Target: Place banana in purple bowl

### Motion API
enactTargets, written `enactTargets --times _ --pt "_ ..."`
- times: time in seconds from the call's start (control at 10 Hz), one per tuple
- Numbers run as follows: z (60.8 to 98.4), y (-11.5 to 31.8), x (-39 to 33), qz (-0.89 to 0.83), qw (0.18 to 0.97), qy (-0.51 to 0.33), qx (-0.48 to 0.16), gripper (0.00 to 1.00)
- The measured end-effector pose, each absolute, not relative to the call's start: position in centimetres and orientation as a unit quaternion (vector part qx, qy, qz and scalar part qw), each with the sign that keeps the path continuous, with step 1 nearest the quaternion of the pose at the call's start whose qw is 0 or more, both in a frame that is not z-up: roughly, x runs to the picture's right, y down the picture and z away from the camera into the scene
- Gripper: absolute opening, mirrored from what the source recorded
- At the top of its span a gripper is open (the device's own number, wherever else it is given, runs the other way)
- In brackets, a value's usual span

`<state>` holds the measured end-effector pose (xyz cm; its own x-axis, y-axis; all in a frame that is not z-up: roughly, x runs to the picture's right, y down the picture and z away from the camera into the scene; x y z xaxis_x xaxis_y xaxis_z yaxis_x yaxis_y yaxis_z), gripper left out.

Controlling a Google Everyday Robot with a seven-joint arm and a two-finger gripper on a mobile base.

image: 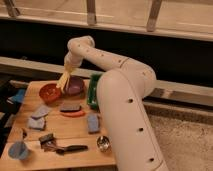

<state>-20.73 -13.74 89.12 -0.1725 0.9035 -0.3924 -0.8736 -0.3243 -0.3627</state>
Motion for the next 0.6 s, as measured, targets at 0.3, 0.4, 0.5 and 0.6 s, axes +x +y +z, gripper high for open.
enactTargets --times 0.3,0.4,0.5,0.6 --pt "89.4 -15.0 -20.5 0.771 0.592 -0.023 -0.236 0.12" --pt "89.8 -15.3 -20.0 0.773 0.592 -0.020 -0.228 0.12" --pt "90.1 -15.6 -19.7 0.774 0.592 -0.018 -0.223 0.12" --pt "90.4 -15.7 -19.6 0.775 0.593 -0.015 -0.220 0.10"
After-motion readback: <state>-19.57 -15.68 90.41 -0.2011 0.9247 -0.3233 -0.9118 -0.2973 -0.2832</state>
